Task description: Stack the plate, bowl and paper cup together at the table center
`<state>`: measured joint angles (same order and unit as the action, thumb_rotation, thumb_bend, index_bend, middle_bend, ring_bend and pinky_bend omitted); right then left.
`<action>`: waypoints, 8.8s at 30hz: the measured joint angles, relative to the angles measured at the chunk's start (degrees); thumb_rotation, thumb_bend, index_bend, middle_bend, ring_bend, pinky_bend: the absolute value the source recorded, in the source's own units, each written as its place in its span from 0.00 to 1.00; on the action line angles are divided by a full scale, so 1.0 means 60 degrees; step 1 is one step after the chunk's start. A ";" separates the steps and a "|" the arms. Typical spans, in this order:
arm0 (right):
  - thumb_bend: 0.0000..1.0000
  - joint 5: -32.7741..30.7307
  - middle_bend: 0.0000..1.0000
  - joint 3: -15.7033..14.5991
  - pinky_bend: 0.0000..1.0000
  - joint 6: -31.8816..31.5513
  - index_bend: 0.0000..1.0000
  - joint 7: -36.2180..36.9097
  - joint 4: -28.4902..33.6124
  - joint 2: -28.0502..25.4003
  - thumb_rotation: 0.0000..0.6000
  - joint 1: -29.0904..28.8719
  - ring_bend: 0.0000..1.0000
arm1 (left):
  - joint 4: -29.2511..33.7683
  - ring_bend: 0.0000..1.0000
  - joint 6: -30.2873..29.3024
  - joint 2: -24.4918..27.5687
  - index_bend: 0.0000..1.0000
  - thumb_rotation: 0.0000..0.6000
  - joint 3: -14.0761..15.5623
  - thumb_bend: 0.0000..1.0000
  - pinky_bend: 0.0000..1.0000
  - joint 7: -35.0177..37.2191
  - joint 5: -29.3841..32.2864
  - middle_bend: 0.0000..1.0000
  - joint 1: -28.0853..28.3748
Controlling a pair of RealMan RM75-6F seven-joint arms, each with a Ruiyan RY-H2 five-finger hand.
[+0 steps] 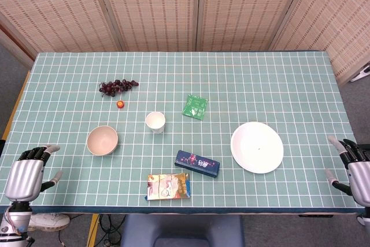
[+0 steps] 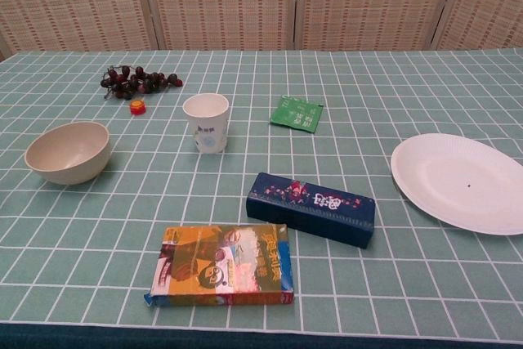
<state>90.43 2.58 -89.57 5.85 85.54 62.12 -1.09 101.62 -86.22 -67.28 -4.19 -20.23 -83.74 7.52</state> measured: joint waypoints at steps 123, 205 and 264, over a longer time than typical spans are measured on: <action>0.44 0.0214 0.82 0.0416 1.00 0.2771 0.59 0.0982 -0.5360 0.4837 1.00 -0.4289 0.91 | 0.0068 0.30 -0.0376 0.0167 0.29 1.00 0.0029 0.22 0.32 0.0352 -0.0242 0.32 -0.0344; 0.00 -0.1042 0.47 0.0665 0.89 0.2061 0.02 -0.3386 -0.0615 0.2154 1.00 -0.4345 0.61 | -0.0252 0.30 0.0632 0.0595 0.29 1.00 -0.0285 0.22 0.32 0.1165 -0.0094 0.31 0.0273; 0.00 -0.1543 0.47 0.1135 0.89 0.0841 0.04 -0.2501 0.0666 0.0375 1.00 -0.2262 0.61 | -0.5523 0.90 0.3750 -0.2963 0.47 1.00 0.0006 0.22 1.00 0.1623 0.0047 0.91 0.3179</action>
<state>81.17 9.39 -84.52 -9.16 89.54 64.37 -14.66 68.48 -63.72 -85.06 -4.15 -10.50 -83.46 26.59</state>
